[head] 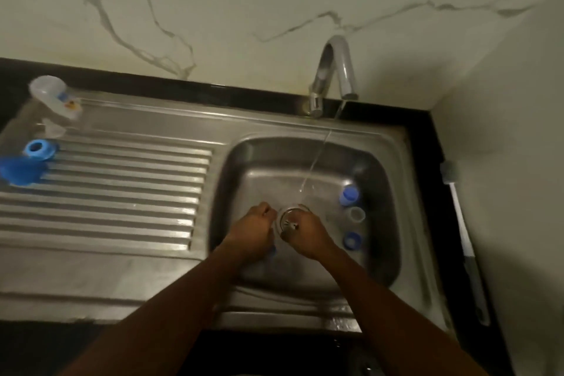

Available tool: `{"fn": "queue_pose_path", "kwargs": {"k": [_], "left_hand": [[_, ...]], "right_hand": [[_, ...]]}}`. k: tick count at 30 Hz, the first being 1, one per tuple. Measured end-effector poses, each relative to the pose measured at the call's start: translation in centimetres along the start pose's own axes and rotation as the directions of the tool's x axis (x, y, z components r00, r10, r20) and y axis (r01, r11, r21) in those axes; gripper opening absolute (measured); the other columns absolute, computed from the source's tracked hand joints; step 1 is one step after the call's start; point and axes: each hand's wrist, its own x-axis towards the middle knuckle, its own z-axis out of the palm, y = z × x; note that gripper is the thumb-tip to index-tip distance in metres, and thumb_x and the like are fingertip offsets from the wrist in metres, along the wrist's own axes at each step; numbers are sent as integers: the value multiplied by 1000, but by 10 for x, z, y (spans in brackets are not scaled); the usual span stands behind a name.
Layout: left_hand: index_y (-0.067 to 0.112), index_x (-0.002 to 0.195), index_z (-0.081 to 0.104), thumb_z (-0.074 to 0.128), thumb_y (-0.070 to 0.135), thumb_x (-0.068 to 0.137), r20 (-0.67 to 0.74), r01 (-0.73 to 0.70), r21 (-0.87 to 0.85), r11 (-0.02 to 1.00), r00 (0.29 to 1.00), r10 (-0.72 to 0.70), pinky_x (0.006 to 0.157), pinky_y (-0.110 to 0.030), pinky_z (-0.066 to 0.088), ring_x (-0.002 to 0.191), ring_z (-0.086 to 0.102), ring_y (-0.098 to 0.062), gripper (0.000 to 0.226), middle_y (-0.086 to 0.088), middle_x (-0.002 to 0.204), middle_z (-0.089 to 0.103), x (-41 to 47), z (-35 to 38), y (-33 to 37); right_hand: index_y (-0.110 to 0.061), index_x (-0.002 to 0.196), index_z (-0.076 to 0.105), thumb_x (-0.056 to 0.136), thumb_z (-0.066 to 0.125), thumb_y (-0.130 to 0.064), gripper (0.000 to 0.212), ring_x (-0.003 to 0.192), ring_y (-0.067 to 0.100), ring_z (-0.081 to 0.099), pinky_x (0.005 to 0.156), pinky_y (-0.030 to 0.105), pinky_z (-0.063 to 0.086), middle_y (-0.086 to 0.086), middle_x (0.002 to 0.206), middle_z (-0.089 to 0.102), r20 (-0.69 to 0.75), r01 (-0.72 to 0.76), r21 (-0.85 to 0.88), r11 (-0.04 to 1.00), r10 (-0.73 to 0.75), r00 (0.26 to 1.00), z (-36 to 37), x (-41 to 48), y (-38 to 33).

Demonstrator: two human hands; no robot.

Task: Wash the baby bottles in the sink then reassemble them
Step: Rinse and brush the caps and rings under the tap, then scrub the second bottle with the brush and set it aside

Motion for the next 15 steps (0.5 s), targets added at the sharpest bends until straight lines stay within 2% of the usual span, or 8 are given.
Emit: {"fn": "queue_pose_path", "kwargs": {"k": [3, 6, 8, 10, 12, 15], "left_hand": [[11, 134, 54, 59, 17, 89, 84, 83, 27, 996, 993, -85, 105, -39, 42, 126, 48, -29, 46, -9, 139, 46, -4, 31, 6], [15, 128, 59, 58, 17, 92, 173, 139, 38, 990, 974, -144, 106, -33, 37, 123, 51, -23, 36, -6, 135, 53, -10, 48, 5], [15, 122, 62, 54, 15, 94, 157, 193, -33, 981, 970, -186, 103, -30, 39, 118, 55, -23, 29, -7, 128, 60, -10, 51, 5], [15, 120, 63, 52, 14, 96, 130, 271, -59, 961, 956, -262, 98, -34, 46, 112, 60, -27, 26, -9, 121, 63, -9, 51, 7], [16, 120, 64, 52, 15, 97, 112, 313, -73, 947, 946, -304, 94, -35, 50, 109, 62, -29, 25, -10, 117, 65, -8, 54, 5], [12, 118, 70, 56, 8, 94, 139, 304, -153, 940, 949, -284, 97, -25, 45, 113, 63, -25, 28, -9, 117, 69, -7, 60, 4]], "right_hand": [[-13, 139, 50, 75, 83, -37, 76, 123, 18, 53, 96, 25, 44, 2, 139, 53, 301, -52, 106, 993, 17, 954, 0, -19, 27], [-18, 140, 48, 72, 86, -31, 79, 114, 14, 52, 90, 25, 43, 1, 140, 51, 430, -29, 131, 991, -30, 902, 3, -32, 35], [-16, 135, 53, 75, 84, -19, 68, 107, 12, 51, 89, 25, 43, 5, 135, 55, 425, -9, 160, 987, -61, 903, 6, -35, 32], [-15, 129, 57, 76, 81, -14, 59, 105, 15, 55, 87, 26, 44, 6, 130, 58, 378, 9, 158, 987, -69, 923, 10, -35, 27], [-16, 127, 59, 76, 80, -16, 56, 110, 21, 58, 90, 29, 47, 6, 127, 60, 344, 38, 120, 992, -77, 936, 16, -35, 26], [-19, 127, 61, 80, 75, -19, 49, 113, 20, 60, 94, 28, 47, 4, 124, 65, 332, 71, 98, 993, -100, 938, 17, -37, 32]]}}
